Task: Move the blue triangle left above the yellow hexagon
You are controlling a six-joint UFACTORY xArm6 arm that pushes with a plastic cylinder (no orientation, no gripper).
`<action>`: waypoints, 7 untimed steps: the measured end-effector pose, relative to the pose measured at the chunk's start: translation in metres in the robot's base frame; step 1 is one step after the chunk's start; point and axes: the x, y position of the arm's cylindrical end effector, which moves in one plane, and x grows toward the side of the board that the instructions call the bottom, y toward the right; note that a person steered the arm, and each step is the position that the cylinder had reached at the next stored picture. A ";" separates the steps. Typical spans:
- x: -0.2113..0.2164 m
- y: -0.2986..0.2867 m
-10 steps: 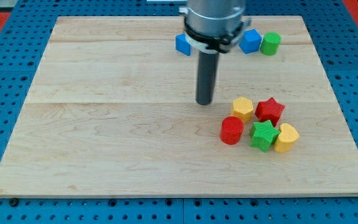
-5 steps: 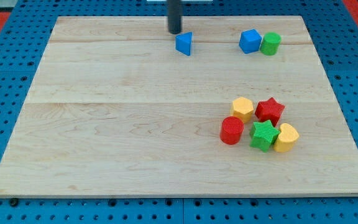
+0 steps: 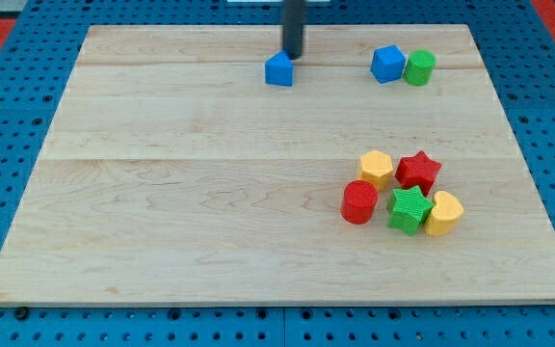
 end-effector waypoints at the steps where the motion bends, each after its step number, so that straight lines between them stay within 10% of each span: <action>1: 0.017 -0.013; 4: 0.126 0.038; 7: 0.090 0.070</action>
